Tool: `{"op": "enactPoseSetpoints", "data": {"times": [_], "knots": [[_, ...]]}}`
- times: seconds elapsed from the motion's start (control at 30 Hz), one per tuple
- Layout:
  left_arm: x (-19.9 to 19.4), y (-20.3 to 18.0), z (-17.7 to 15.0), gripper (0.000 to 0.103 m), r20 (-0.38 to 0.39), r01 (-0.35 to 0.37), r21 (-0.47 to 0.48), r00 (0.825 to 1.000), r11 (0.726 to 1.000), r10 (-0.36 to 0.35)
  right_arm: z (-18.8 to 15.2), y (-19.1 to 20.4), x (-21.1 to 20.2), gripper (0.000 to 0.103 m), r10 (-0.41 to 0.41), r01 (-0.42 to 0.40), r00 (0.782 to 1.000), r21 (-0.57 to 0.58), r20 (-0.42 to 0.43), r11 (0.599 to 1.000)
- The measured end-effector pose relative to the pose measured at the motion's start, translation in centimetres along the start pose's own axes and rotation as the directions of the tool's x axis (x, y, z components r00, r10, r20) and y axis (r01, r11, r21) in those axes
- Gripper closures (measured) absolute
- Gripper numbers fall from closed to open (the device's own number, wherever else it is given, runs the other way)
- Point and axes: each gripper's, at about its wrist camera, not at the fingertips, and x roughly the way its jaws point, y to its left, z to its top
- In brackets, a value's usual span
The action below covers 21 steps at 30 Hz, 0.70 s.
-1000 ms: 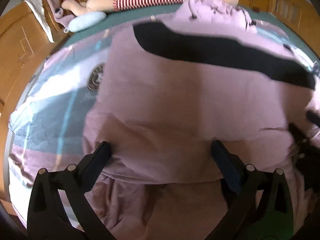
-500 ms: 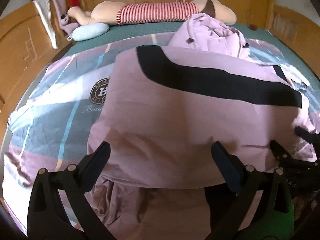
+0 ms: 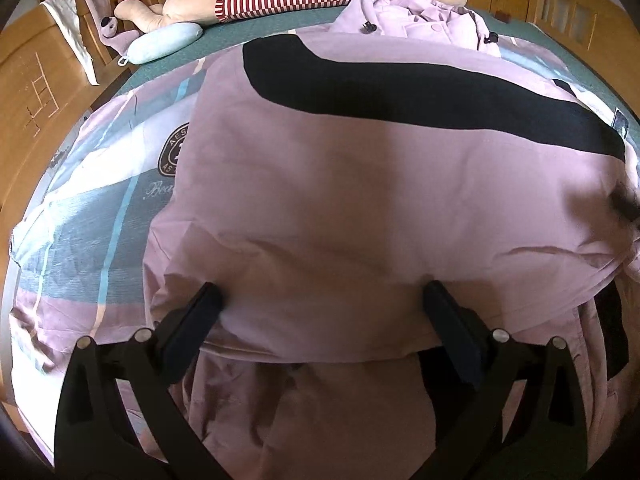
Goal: Fold large clothes
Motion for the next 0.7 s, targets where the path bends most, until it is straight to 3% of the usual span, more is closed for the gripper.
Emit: {"op": "enactPoseSetpoints", "data": {"times": [0.07,0.1,0.27,0.7], "knots": [[0.2,0.1,0.0,0.002,-0.009,0.006,0.002,1.0,1.0,-0.006,-0.8,-0.9,3.6,0.005,-0.057,0.063,0.982,0.023,-0.18,0.998],[0.2,0.2,0.1,0.002,-0.01,0.01,0.0,1.0,1.0,-0.01,-1.3,-1.2,4.8,0.003,-0.04,0.049,0.976,0.036,-0.216,0.998],[0.3,0.3,0.1,0.002,-0.018,0.014,-0.008,1.0,1.0,-0.015,-1.3,-0.2,4.6,0.001,-0.088,0.087,0.979,-0.011,-0.185,0.996],[0.1,0.3,-0.3,0.002,-0.009,0.008,-0.007,1.0,1.0,-0.008,-1.2,-1.6,3.5,0.001,-0.066,0.072,0.985,0.032,-0.16,0.997]]}}
